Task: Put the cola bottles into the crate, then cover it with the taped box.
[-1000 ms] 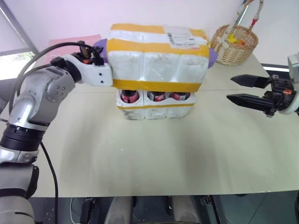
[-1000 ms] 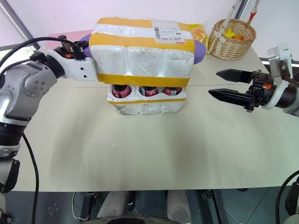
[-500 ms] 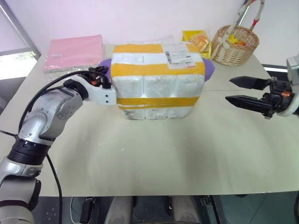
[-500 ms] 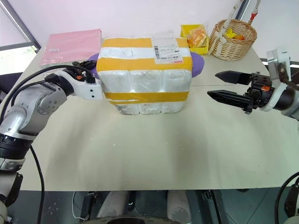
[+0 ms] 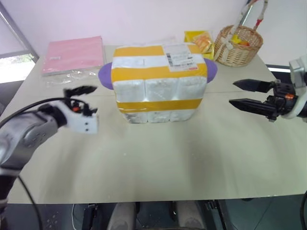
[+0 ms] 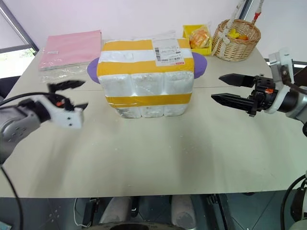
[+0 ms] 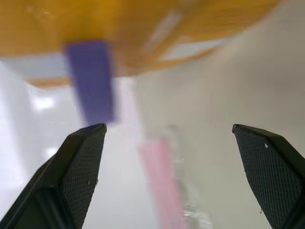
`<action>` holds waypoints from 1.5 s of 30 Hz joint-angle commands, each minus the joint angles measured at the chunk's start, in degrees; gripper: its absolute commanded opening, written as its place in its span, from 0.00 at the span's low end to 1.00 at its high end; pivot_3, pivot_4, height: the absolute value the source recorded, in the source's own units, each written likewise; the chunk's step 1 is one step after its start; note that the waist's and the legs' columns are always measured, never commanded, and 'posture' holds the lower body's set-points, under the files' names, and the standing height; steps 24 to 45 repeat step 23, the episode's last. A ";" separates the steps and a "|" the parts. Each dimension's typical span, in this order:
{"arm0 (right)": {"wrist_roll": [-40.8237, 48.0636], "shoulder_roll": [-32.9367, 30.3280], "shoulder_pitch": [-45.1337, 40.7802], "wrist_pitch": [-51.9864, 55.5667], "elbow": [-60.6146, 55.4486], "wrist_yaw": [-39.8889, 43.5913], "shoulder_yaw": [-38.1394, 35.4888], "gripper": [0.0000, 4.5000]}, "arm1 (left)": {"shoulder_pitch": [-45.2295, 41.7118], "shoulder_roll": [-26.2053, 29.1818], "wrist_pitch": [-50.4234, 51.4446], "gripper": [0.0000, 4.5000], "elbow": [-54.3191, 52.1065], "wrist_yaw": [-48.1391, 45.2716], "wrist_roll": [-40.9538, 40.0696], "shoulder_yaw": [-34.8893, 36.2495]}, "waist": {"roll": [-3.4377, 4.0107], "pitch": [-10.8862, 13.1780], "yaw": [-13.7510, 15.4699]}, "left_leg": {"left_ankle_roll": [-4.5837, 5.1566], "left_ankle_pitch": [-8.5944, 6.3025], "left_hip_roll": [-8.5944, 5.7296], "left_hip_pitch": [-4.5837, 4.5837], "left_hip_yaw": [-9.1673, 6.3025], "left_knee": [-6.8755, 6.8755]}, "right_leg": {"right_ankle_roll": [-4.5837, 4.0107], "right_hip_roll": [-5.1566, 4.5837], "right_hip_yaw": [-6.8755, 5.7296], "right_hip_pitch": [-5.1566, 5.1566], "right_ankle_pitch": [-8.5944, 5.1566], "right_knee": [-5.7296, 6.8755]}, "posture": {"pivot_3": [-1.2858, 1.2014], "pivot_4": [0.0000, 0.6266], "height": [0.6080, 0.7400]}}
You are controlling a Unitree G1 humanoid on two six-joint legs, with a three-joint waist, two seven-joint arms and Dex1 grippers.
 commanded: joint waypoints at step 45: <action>-7.30 -1.09 -4.42 -5.75 7.66 7.55 3.52 1.00 | -3.50 11.78 62.52 0.98 6.71 -44.29 -66.78 25.53 | 0.08 0.03 -1.50 | -0.01 0.00 0.08 0.10 -0.01 -0.05 | -0.05 0.10 -0.01 0.09 -0.05 -0.02 | 0.52 0.24 0.98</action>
